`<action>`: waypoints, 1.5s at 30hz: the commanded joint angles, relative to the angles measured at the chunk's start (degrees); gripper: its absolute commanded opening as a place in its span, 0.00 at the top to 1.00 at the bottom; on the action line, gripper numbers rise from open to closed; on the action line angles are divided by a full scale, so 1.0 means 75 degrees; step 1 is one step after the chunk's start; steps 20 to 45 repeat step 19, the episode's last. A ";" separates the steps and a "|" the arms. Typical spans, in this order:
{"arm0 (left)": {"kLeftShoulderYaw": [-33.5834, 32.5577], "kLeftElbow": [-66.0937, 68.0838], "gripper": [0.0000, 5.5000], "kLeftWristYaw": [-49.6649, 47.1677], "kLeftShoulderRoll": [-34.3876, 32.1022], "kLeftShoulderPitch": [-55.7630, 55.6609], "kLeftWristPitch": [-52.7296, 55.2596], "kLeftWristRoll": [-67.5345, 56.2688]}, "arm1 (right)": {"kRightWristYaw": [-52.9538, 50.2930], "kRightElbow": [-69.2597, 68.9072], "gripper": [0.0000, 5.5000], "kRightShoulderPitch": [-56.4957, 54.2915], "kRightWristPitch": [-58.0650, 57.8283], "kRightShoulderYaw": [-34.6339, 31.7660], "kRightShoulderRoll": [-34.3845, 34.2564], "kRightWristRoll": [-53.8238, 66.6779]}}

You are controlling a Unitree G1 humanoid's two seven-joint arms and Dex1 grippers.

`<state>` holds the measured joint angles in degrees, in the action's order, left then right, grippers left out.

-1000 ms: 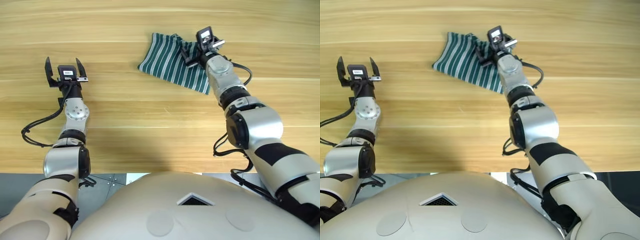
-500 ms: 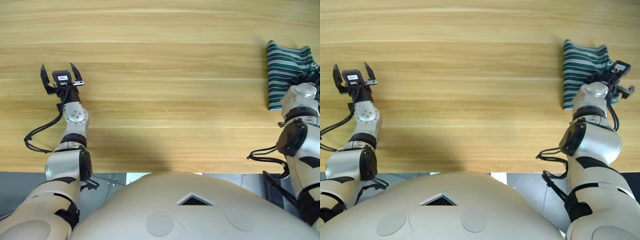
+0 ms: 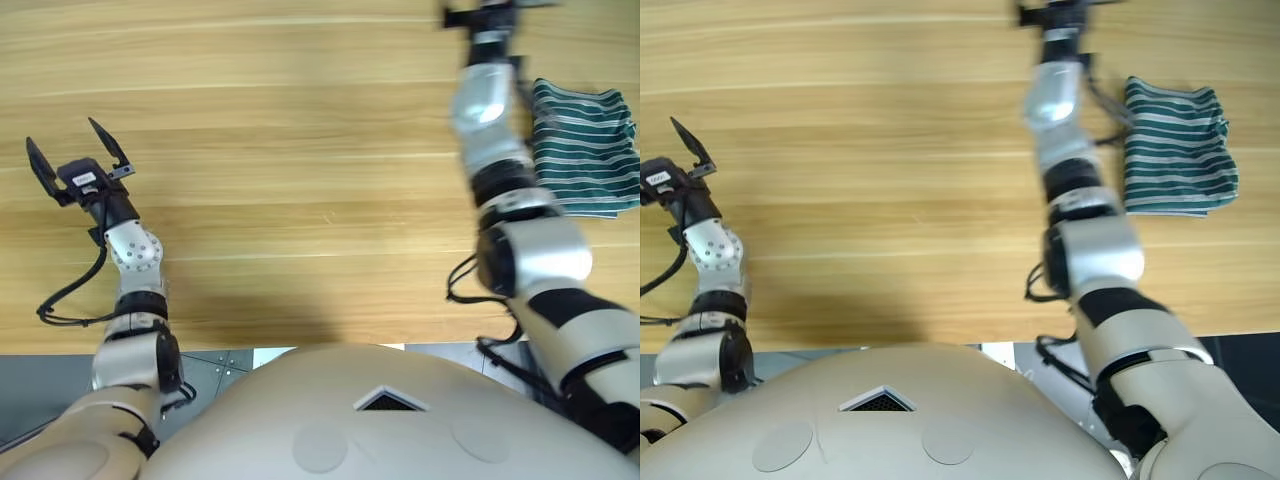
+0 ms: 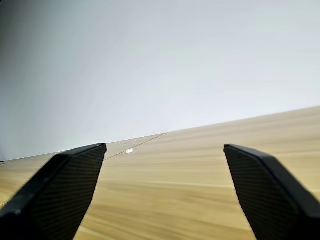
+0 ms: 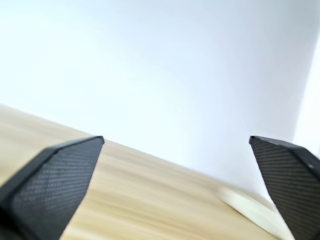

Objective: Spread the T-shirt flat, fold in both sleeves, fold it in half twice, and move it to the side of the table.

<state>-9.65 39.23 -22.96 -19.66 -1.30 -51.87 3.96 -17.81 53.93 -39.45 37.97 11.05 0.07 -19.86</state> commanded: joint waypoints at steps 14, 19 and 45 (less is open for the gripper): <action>0.2586 -0.1386 0.21 0.1082 0.2339 0.0109 0.2469 0.1527 | 0.0271 -0.2593 0.02 0.3856 -0.1355 -0.0153 0.0320 0.0210; 0.2396 0.0507 0.32 0.0743 0.2342 -0.0948 0.1752 0.1563 | -0.0014 -0.1985 0.02 0.3689 -0.1153 -0.0741 0.0732 0.0398; 0.2396 0.0507 0.32 0.0743 0.2342 -0.0948 0.1752 0.1563 | -0.0014 -0.1985 0.02 0.3689 -0.1153 -0.0741 0.0732 0.0398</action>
